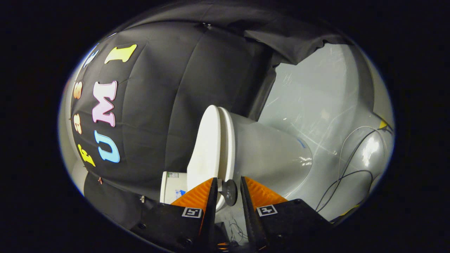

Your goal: Open the toilet lid.

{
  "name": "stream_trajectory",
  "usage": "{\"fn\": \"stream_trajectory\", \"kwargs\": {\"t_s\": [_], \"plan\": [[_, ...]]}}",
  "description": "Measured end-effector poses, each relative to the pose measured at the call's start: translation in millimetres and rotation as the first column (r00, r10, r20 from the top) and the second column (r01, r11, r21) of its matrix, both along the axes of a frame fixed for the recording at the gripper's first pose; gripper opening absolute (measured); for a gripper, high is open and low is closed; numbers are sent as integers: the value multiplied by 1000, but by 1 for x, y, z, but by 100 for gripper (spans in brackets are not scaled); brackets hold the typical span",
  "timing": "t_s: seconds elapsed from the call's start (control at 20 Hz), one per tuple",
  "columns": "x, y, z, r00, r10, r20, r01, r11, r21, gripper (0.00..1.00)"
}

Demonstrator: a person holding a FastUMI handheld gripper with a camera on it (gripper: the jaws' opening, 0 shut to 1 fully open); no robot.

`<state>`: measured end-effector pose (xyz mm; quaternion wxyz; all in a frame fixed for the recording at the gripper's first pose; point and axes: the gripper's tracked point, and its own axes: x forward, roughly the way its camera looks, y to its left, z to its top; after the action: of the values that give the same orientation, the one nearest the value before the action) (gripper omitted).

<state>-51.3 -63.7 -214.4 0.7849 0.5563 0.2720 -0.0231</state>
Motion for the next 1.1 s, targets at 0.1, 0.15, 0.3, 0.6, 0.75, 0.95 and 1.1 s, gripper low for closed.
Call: {"fn": "stream_trajectory", "kwargs": {"t_s": [0.1,0.15,0.3,0.6,0.75,0.95,1.1], "plan": [[-1,8,-4,1000,17,5,-17,1000,6,42],[-1,11,-7,1000,18,2,-18,1000,-1,42],[-5,3,-6,1000,5,20,-5,1000,-8,14],[12,8,-19,1000,-8,28,7,999,45,5],[-2,5,-7,1000,-17,10,16,998,63,5],[-1,9,2,1000,-22,-22,23,1000,12,5],[3,9,27,999,-44,-18,44,999,-5,5]]}}
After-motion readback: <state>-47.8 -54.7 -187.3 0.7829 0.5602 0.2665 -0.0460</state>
